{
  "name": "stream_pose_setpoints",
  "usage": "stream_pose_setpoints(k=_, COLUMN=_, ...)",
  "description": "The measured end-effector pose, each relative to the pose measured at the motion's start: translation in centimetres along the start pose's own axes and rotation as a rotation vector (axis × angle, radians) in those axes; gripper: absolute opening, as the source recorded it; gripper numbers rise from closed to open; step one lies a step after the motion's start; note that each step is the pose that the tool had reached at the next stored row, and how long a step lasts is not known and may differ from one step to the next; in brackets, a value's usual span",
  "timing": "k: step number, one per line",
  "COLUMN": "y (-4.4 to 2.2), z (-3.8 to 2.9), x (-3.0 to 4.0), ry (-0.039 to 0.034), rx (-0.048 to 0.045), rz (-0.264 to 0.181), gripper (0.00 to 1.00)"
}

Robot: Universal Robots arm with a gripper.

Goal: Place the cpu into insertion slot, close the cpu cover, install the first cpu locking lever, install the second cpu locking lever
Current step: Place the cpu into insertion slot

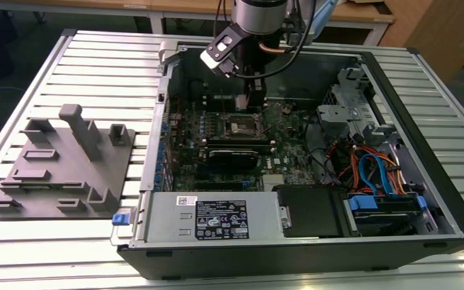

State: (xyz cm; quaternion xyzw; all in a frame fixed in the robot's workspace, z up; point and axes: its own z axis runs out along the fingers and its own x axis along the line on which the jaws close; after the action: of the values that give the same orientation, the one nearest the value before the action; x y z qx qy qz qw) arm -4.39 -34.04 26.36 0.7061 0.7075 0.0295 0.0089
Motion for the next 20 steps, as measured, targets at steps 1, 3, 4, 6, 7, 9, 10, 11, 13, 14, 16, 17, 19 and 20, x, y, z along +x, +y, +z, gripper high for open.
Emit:
stream_pose_setpoints(k=1, y=0.00, z=0.02, x=0.00, ry=0.0000, rx=0.0000, rz=0.000, gripper=0.54)
stream_pose_setpoints(k=3, y=0.00, z=0.07, x=0.00, ry=-0.0001, rx=0.0000, rz=0.000, gripper=0.54)
stream_pose_setpoints(k=4, y=-0.01, z=0.10, x=0.00, ry=-0.0001, rx=0.0001, rz=0.000, gripper=0.54)
stream_pose_setpoints(k=6, y=-0.01, z=0.15, x=0.00, ry=0.0000, rx=0.0001, rz=0.000, gripper=0.54)
stream_pose_setpoints(k=7, y=-0.01, z=0.17, x=-0.01, ry=-0.0002, rx=0.0001, rz=0.000, gripper=0.54)
stream_pose_setpoints(k=9, y=-0.01, z=0.23, x=-0.01, ry=-0.0001, rx=0.0000, rz=0.000, gripper=0.54)
stream_pose_setpoints(k=10, y=-0.01, z=0.23, x=-0.01, ry=-0.0001, rx=0.0001, rz=0.000, gripper=0.54)
stream_pose_setpoints(k=11, y=-0.01, z=0.23, x=-0.01, ry=-0.0001, rx=0.0001, rz=0.000, gripper=0.54)
stream_pose_setpoints(k=13, y=-0.01, z=0.29, x=-0.01, ry=0.0002, rx=-0.0001, rz=0.000, gripper=0.54)
stream_pose_setpoints(k=14, y=-0.02, z=0.32, x=-0.01, ry=0.0002, rx=-0.0001, rz=0.000, gripper=0.54)
stream_pose_setpoints(k=16, y=-0.02, z=0.34, x=-0.01, ry=-0.0003, rx=0.0002, rz=0.000, gripper=0.54)
stream_pose_setpoints(k=17, y=-0.02, z=0.36, x=-0.01, ry=-0.0003, rx=0.0002, rz=0.000, gripper=0.54)
stream_pose_setpoints(k=19, y=-0.02, z=0.40, x=-0.01, ry=-0.0001, rx=0.0000, rz=0.000, gripper=0.54)
stream_pose_setpoints(k=20, y=-0.02, z=0.43, x=-0.01, ry=0.0000, rx=0.0000, rz=0.000, gripper=0.54)
